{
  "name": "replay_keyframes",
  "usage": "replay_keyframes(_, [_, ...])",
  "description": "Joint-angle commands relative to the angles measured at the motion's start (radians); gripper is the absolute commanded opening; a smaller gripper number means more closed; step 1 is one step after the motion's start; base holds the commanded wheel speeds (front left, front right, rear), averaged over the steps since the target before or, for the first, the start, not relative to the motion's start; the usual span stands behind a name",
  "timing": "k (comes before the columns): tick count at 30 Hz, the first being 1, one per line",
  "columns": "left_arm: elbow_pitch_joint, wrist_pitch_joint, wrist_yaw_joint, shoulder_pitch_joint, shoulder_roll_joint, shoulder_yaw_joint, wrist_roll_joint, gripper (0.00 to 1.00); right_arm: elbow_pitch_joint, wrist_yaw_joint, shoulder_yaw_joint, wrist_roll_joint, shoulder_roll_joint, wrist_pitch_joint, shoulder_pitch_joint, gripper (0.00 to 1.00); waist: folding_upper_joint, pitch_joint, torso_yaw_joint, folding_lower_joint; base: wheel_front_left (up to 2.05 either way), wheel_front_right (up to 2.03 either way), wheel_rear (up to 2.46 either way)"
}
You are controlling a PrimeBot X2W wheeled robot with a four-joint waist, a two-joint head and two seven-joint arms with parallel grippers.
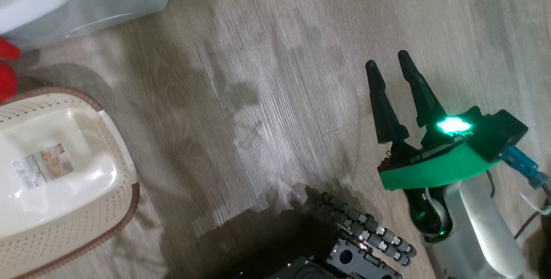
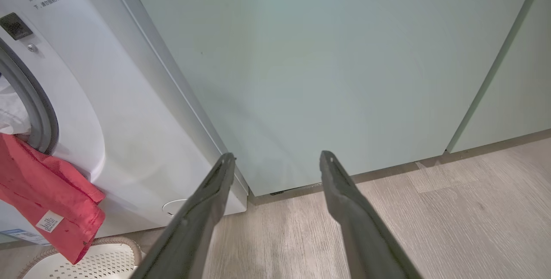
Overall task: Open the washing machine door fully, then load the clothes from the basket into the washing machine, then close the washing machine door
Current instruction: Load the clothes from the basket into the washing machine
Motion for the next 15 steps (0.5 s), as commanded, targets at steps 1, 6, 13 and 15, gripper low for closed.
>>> replay_keyframes(1, [-0.028, -0.033, 0.006, -0.025, 0.060, 0.018, 0.001, 0.00, -0.033, 0.000, 0.016, 0.010, -0.004, -0.009, 0.007, 1.00, 0.0000, 0.000, 0.001, -0.0001, 0.00, 0.00, 0.00])
replay_keyframes(6, [0.036, -0.085, -0.004, 0.032, 0.044, 0.036, -0.035, 0.00, -0.034, 0.000, 0.010, 0.008, -0.004, -0.009, 0.010, 1.00, 0.0000, -0.003, 0.015, -0.0001, 0.00, 0.00, 0.00])
replay_keyframes(13, [0.103, -0.120, -0.018, 0.103, 0.011, 0.058, -0.082, 0.00, -0.031, 0.000, 0.004, 0.000, -0.004, -0.009, 0.003, 1.00, 0.0000, -0.017, 0.033, -0.0001, 0.00, 0.00, 0.00])
replay_keyframes(15, [0.127, -0.119, -0.023, 0.132, 0.000, 0.060, -0.094, 0.00, -0.028, 0.000, 0.001, -0.002, -0.004, -0.009, 0.006, 1.00, 0.0000, -0.026, 0.039, -0.0001, 0.00, 0.00, 0.00])
